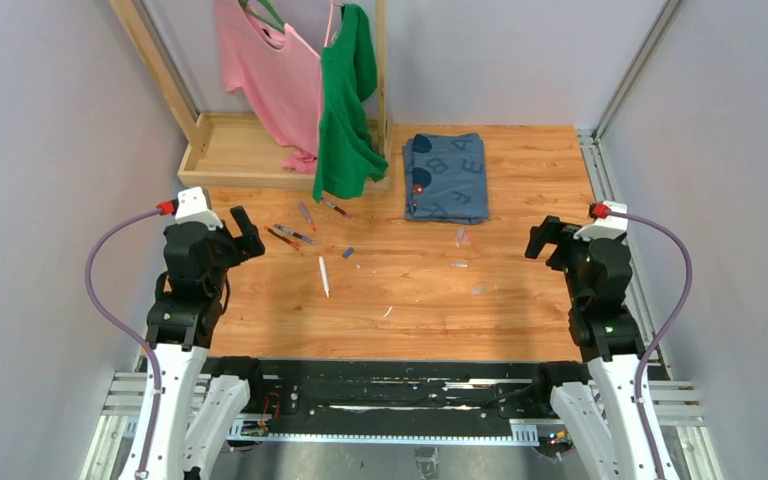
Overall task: Insert the pens into the pen caps
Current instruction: Move the pen to the center of the board.
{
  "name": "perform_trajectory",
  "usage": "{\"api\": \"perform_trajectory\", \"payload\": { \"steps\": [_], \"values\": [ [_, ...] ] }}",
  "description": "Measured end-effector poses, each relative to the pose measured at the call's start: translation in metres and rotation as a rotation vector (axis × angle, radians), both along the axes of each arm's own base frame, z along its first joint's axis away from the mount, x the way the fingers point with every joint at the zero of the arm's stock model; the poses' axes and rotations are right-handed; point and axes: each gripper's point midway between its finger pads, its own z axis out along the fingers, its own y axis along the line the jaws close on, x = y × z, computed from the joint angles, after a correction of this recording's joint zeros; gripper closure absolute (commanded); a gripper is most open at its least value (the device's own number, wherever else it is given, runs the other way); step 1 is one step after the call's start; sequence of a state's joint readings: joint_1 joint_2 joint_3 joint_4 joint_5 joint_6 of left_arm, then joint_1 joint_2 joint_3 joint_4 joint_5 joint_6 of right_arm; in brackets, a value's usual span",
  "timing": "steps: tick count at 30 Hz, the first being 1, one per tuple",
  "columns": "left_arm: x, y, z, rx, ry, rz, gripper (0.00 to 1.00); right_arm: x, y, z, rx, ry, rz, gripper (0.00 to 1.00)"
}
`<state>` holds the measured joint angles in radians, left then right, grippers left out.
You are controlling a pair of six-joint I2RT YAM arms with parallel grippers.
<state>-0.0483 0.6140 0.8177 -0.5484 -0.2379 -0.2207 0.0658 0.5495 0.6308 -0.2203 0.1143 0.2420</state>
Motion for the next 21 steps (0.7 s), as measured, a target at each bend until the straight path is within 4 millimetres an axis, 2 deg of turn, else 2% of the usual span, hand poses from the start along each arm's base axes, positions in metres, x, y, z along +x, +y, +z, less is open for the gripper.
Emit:
{"api": "perform_trajectory", "payload": {
  "steps": [6,10,17,21],
  "values": [
    [0.001,-0.002,-0.001,-0.002,0.003,-0.01,0.02,0.0,0.0,-0.001,-0.007,0.005,0.003,0.01],
    [0.004,-0.008,-0.011,0.002,0.029,-0.051,0.02,0.0,0.002,0.001,-0.005,-0.002,0.016,0.0],
    [0.028,-0.049,-0.052,-0.085,0.185,-0.266,0.0,0.001,0.015,0.003,0.003,-0.012,0.093,0.05],
    [0.049,-0.071,-0.072,-0.231,0.239,-0.297,0.08,0.004,0.024,-0.003,0.011,0.012,0.143,0.08]
  ]
}}
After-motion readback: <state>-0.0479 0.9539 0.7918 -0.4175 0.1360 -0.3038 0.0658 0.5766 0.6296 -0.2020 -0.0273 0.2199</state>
